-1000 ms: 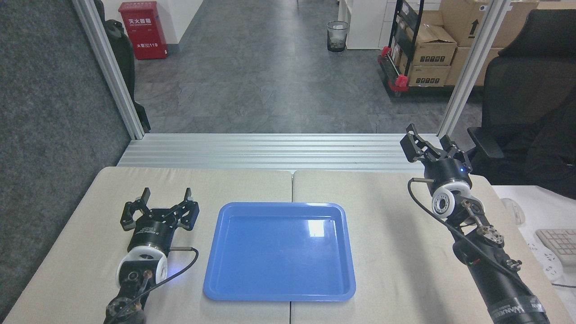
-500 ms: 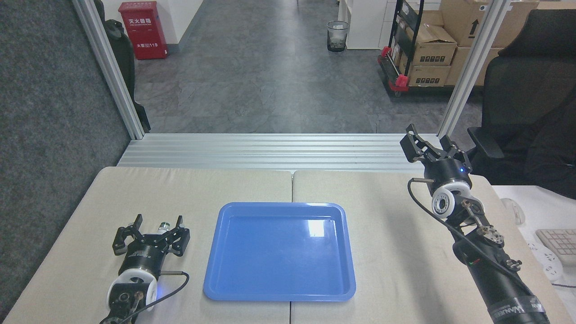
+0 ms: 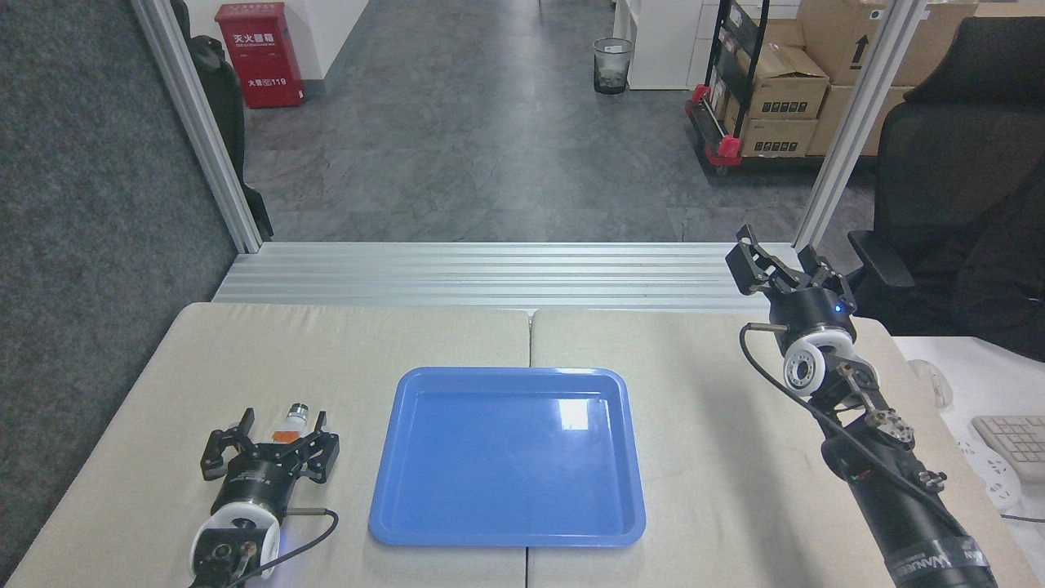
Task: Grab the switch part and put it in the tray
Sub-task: 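Close the left gripper on the white-orange switch part, then carry the held switch part with the left gripper over the blue tray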
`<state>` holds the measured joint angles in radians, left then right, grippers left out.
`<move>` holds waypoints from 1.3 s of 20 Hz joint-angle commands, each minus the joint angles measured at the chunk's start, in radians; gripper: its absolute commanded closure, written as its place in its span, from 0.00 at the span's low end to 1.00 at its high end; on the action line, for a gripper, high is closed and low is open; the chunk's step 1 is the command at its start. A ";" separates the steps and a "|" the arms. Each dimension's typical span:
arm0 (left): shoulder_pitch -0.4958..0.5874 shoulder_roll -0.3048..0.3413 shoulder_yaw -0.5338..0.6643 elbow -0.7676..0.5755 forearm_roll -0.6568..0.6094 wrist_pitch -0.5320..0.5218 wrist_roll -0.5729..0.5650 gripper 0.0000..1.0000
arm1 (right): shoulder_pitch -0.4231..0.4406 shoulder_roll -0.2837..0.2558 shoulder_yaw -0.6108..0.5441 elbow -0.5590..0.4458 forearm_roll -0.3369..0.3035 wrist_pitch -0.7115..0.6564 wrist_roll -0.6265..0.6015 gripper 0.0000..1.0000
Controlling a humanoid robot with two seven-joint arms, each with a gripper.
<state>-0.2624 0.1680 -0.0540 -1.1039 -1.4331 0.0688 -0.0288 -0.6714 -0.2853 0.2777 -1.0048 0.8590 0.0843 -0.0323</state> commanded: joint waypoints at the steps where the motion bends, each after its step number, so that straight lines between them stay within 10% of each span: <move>1: 0.003 0.011 -0.021 0.061 -0.001 -0.001 0.001 0.00 | 0.000 0.000 0.000 0.000 0.000 0.000 0.000 0.01; 12: -0.023 0.013 -0.098 0.140 -0.001 -0.001 0.000 0.04 | 0.001 0.000 0.000 0.000 0.000 0.000 0.000 0.01; 21: -0.021 0.031 -0.116 0.153 0.000 -0.041 -0.008 1.00 | 0.000 0.000 0.000 0.000 0.000 0.000 0.000 0.01; 26: -0.047 0.071 -0.095 0.058 0.008 -0.027 -0.023 1.00 | 0.001 0.000 0.000 0.000 0.000 0.000 0.000 0.01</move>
<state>-0.2909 0.1935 -0.1463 -0.9868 -1.4324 0.0302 -0.0446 -0.6713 -0.2854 0.2776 -1.0048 0.8590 0.0843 -0.0320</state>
